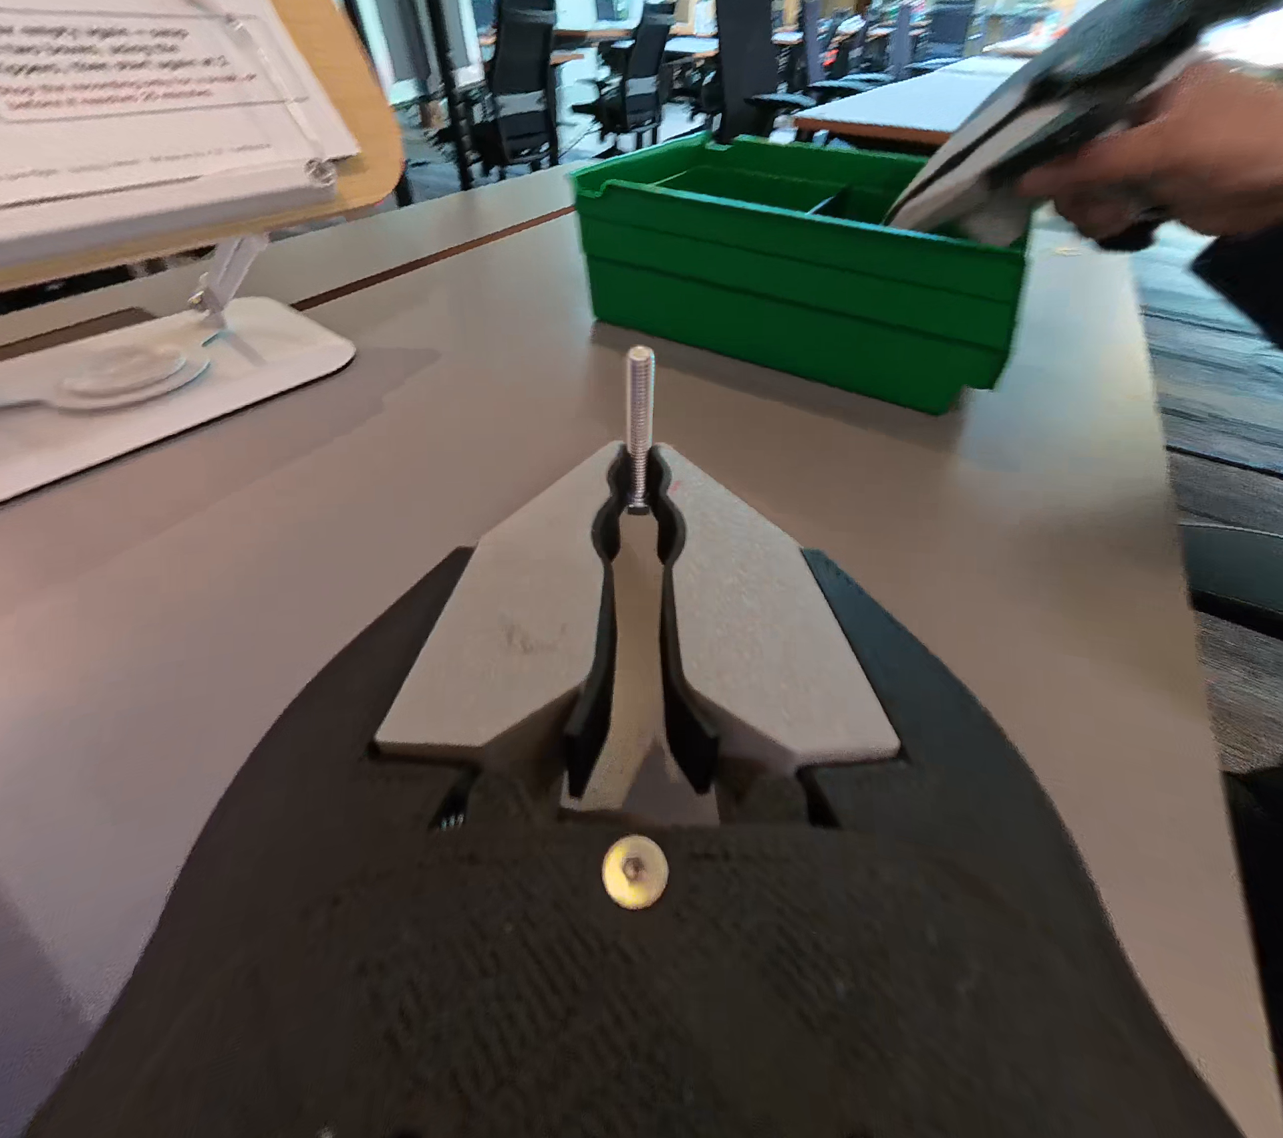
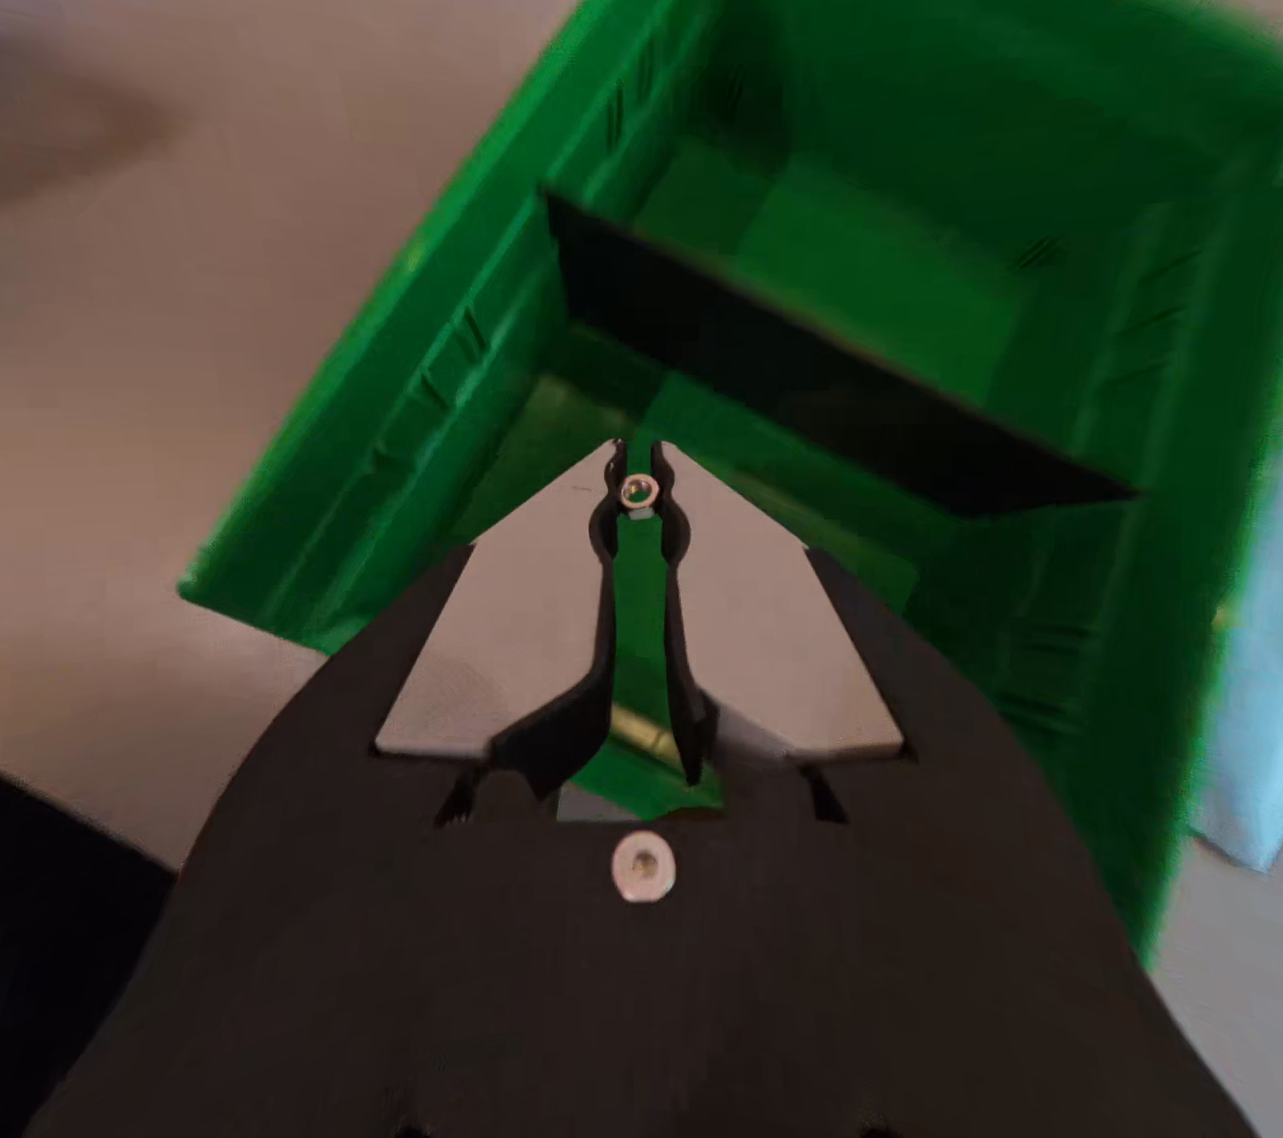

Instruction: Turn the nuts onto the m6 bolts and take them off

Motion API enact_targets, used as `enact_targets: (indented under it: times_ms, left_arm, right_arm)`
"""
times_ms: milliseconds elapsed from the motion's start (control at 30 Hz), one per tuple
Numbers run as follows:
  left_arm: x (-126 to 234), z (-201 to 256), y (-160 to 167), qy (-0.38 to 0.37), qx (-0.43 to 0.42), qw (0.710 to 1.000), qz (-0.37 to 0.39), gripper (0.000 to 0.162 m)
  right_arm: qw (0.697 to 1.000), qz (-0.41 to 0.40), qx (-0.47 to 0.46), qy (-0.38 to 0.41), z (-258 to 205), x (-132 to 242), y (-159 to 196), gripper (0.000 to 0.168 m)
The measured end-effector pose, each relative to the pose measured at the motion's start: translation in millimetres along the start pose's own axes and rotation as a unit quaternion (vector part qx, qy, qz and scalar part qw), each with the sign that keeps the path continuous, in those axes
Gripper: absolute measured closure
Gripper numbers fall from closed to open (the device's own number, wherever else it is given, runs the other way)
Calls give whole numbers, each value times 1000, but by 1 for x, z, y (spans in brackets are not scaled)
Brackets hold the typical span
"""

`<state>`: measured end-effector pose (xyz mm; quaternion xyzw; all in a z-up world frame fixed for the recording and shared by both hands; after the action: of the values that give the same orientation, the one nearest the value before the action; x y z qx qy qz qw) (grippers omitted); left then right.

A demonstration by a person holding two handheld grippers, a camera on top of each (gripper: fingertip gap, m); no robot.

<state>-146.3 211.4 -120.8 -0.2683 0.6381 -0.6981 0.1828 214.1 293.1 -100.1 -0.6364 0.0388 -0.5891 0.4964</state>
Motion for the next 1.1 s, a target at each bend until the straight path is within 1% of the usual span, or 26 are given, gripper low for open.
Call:
enact_targets:
  times_ms: [100,167,233,300,333,400,467,533,567,600,667,767,800,833,867,933,1100]
  left_arm:
    - [1,18,-7,72,-26,996,36,160]
    - [2,29,-9,112,-41,992,49,160]
    - [1,35,-8,130,-48,989,48,160]
    - [-1,35,-7,124,-55,990,36,160]
    - [-2,35,-6,123,-55,990,34,160]
    - [-2,35,-7,125,-54,990,36,160]
    - [-2,36,-7,131,-55,989,37,160]
    - [-2,38,-7,134,-60,989,34,160]
    - [-3,39,-7,137,-62,988,31,160]
    - [-3,40,-6,138,-64,988,29,160]
    - [-3,41,-5,140,-65,988,26,160]
    - [-3,42,-6,145,-62,987,29,160]
    - [-3,43,-6,146,-63,987,29,160]
    - [-3,43,-6,147,-64,987,29,160]
    - [-3,44,-6,147,-65,987,28,160]
    - [-4,44,-4,143,-70,987,17,160]
    - [-6,41,-3,135,-46,990,14,159]
  right_arm:
    - [996,-83,20,-36,-11,-20,20,162]
    - [994,-104,16,-38,-12,-23,20,156]
    - [992,-120,18,-27,-9,-20,17,150]
    - [995,-101,12,20,0,-10,7,138]
    - [996,-86,9,30,0,-2,0,133]
    - [999,-34,7,20,-11,16,-18,130]
    - [997,54,31,-38,-46,38,-41,133]
    - [981,123,77,-128,-97,56,-60,142]
    - [970,142,100,-172,-122,62,-66,145]
    - [960,156,115,-201,-143,65,-73,145]
    - [946,179,138,-232,-179,62,-83,139]
    - [944,183,167,-218,-213,42,-93,136]
    - [942,177,175,-226,-223,36,-94,136]
    - [939,175,178,-235,-232,31,-94,140]
    - [938,176,182,-238,-238,26,-95,149]
    - [942,187,176,-218,-239,19,-98,166]
    - [942,200,174,-204,-237,16,-98,166]
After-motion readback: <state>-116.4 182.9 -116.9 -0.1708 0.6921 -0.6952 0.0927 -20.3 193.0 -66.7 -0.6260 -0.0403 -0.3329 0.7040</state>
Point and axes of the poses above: each gripper's, where its closed fingertips meet, x back along the fingers, y out of its underside, z = x × y across the jaws, the point moved 8 cm from there along x, back along the fingers, and after that the axes turned 8 degrees about y, right-handed, at the moved point
